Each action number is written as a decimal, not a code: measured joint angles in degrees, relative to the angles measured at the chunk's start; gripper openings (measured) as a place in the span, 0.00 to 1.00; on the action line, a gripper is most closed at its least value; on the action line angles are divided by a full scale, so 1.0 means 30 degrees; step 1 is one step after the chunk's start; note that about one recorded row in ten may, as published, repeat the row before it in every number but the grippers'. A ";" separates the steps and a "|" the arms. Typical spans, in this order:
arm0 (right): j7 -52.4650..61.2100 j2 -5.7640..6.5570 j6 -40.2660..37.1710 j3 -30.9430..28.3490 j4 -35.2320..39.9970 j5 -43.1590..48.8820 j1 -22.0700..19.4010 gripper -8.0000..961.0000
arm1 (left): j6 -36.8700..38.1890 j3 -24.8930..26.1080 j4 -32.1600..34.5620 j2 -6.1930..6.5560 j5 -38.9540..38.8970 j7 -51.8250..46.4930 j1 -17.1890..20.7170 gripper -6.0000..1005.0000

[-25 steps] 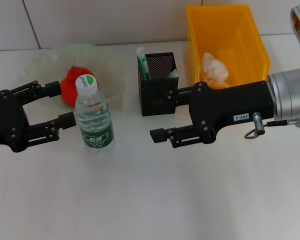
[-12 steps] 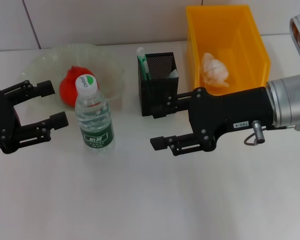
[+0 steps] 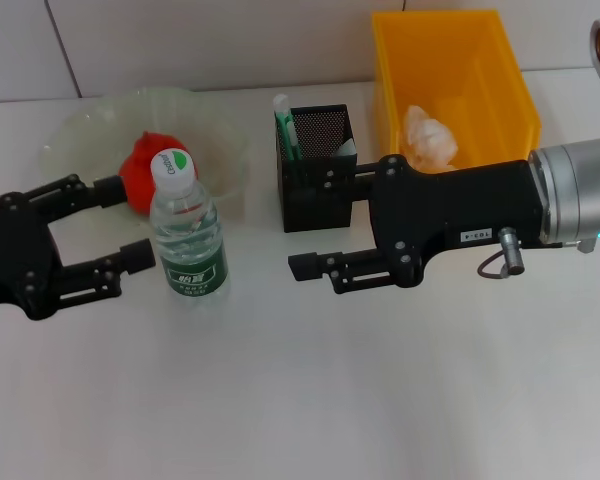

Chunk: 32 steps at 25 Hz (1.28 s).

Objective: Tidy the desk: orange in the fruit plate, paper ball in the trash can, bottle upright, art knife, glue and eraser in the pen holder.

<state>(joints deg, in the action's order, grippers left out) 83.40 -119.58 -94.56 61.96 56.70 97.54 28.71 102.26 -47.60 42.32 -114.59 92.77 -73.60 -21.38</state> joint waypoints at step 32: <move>-0.0057 -0.0011 -0.0435 0.0440 -0.0015 -0.0349 -0.0137 0.69 | -0.0202 0.0137 -0.0036 -0.0387 0.0751 0.0305 -0.0402 0.80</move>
<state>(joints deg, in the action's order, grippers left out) 83.23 -119.62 -95.87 63.28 56.66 96.49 28.30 101.66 -47.18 42.21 -115.75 95.02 -72.68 -22.58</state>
